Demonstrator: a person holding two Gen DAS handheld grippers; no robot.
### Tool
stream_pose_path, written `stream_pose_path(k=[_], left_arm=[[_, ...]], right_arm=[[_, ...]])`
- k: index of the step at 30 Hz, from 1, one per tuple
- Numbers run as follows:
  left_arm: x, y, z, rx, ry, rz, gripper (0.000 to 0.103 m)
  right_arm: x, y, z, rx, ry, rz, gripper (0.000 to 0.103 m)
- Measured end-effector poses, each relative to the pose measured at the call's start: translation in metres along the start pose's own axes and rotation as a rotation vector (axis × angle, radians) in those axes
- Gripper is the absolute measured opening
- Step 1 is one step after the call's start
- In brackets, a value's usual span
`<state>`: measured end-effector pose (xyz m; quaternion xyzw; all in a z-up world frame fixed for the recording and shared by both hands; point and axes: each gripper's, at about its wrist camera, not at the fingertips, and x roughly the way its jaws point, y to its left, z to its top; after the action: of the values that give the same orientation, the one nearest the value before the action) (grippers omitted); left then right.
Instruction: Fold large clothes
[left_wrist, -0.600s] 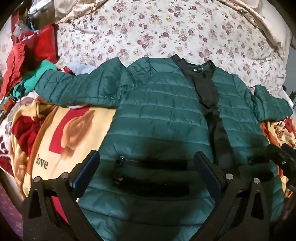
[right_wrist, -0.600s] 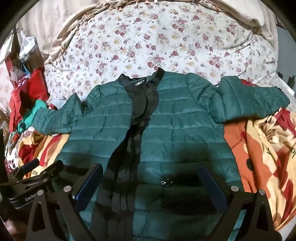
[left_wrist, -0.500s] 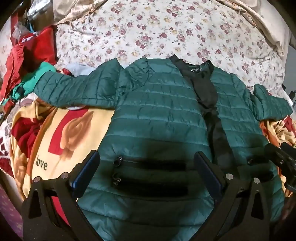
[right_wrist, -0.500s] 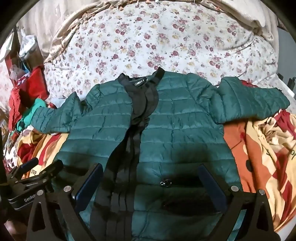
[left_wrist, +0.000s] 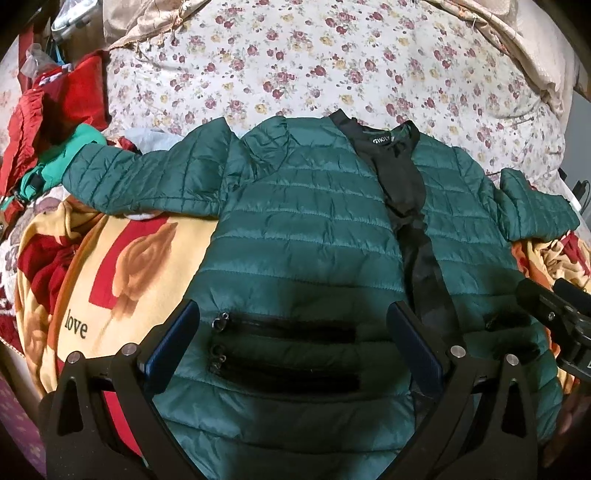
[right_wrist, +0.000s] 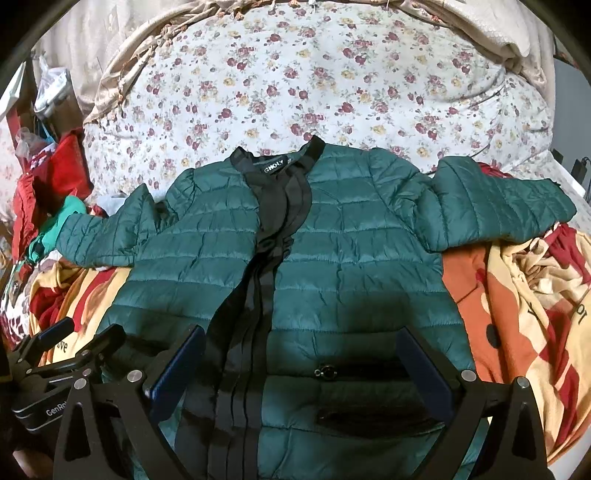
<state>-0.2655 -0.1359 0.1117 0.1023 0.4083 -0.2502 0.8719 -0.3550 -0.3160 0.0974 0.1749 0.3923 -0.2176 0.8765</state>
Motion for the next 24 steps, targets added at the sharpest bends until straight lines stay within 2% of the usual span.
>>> stream_pose_path(k=[12, 24], left_arm=[[0.003, 0.003, -0.007, -0.01, 0.01, -0.001, 0.102], [0.008, 0.004, -0.008, -0.013, 0.019, 0.004, 0.102]], right_arm=[[0.0, 0.003, -0.008, 0.015, -0.074, 0.029, 0.102], [0.009, 0.005, -0.007, 0.016, -0.057, 0.047, 0.102]])
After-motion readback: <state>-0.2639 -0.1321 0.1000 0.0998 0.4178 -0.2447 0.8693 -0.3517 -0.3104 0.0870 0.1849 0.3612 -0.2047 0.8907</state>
